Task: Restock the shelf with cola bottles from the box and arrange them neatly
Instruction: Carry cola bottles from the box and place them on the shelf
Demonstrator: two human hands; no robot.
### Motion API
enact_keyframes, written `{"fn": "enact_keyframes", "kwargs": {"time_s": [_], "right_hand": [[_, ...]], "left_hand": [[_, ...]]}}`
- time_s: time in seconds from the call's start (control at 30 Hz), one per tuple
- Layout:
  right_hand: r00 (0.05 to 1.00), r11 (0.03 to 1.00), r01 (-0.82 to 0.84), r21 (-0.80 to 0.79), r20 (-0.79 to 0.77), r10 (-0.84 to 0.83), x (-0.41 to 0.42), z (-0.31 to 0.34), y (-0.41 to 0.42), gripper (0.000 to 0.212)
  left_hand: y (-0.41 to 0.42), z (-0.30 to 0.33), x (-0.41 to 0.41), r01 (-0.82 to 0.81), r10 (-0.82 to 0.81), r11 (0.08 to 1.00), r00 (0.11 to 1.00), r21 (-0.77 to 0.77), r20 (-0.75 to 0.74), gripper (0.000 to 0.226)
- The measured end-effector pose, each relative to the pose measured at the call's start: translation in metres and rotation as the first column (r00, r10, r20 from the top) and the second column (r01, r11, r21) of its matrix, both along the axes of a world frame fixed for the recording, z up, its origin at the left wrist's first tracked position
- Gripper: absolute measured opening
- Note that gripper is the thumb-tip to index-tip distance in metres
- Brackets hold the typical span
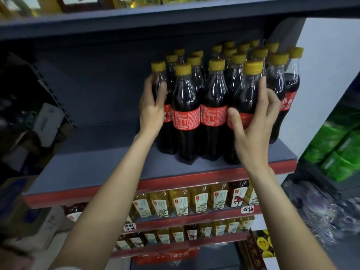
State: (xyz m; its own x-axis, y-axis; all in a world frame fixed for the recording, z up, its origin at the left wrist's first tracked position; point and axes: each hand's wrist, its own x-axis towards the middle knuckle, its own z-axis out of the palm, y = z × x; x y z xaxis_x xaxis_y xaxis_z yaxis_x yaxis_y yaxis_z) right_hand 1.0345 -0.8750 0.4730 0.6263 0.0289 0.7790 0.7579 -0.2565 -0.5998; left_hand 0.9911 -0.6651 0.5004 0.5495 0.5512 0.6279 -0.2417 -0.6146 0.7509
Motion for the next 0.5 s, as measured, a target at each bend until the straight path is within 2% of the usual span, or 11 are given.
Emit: {"fn": "enact_keyframes", "kwargs": {"time_s": [0.1,0.2,0.37,0.5], "right_hand": [[0.991,0.990,0.128,-0.062,0.055,-0.125,0.000,-0.007,0.000,0.071],[0.973,0.966,0.224,-0.128,0.090,-0.213,0.001,-0.011,-0.005,0.073],[0.978,0.963,0.204,-0.174,0.079,-0.193,-0.005,-0.016,-0.015,0.073],[0.979,0.977,0.170,-0.128,0.137,-0.152,-0.019,-0.017,-0.018,0.057]], "left_hand": [[0.000,-0.003,0.003,0.021,-0.020,1.000,1.000,-0.021,0.010,0.050],[-0.002,-0.001,0.001,0.025,-0.026,0.999,0.999,-0.029,-0.021,0.043],[-0.001,-0.007,-0.006,0.009,-0.010,0.999,0.999,-0.044,-0.032,0.057],[-0.011,-0.013,-0.020,0.009,-0.014,0.997,0.998,-0.072,-0.064,0.063]]}}
